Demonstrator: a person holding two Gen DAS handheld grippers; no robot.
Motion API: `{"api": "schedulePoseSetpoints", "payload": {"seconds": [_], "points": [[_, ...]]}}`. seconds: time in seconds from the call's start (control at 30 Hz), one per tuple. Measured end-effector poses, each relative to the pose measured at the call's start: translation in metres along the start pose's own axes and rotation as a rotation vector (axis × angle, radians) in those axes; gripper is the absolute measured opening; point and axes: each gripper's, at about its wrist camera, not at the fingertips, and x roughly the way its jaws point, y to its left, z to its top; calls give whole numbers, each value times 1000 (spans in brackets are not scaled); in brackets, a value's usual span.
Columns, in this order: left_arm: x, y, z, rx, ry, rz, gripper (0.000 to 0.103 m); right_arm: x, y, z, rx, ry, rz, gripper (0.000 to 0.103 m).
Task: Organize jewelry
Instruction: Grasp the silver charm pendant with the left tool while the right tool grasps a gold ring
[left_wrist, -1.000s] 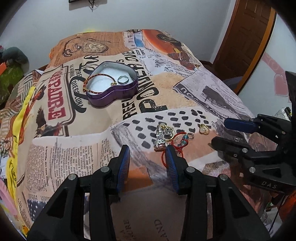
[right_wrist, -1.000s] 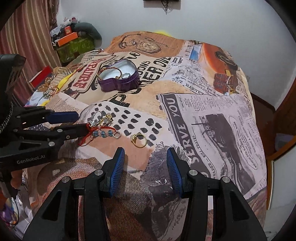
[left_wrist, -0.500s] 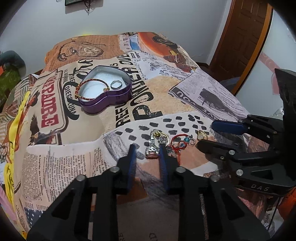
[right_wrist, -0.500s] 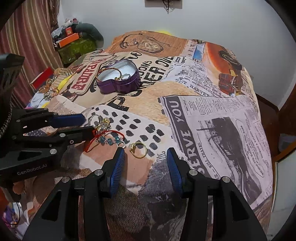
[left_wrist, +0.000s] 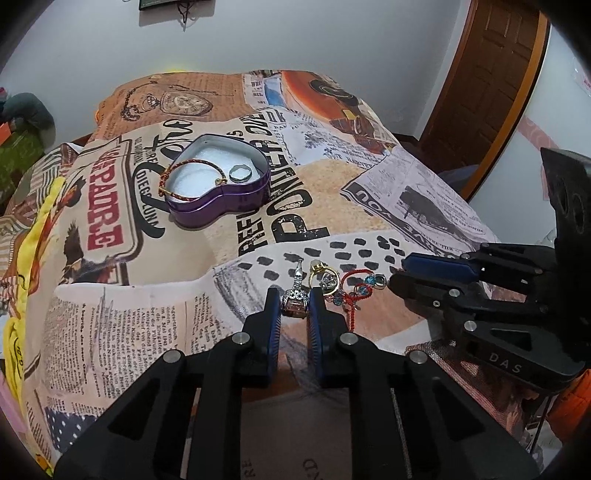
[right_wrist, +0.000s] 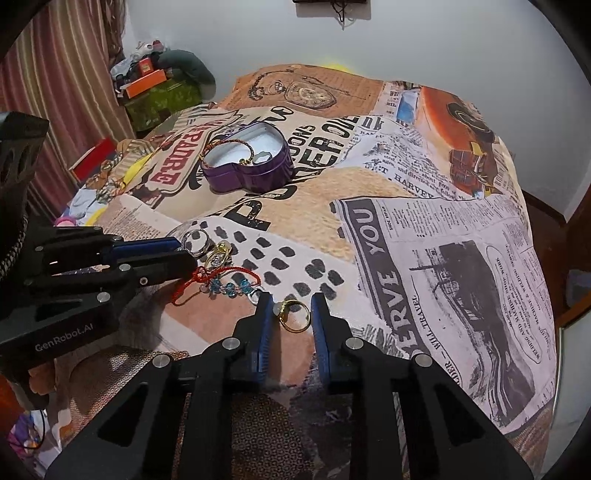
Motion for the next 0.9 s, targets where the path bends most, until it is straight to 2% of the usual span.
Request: {"api": "schedulePoseSetpoints", "payload": {"seconds": [0.07, 0.1, 0.13, 0.5, 0.9], "points": [[-4, 1, 0, -2, -7, 3, 14, -2, 1, 0, -3, -1, -5, 17], [-6, 1, 1, -3, -11, 4, 14, -3, 1, 0, -4, -3, -5, 8], [-9, 1, 1, -4, -16, 5, 14, -4, 2, 0, -2, 1, -4, 8], [-35, 3, 4, -16, -71, 15, 14, -24, 4, 3, 6, -42, -18, 8], [-50, 14, 6, -38, -112, 26, 14, -42, -10, 11, 60, -96, -36, 7]]}}
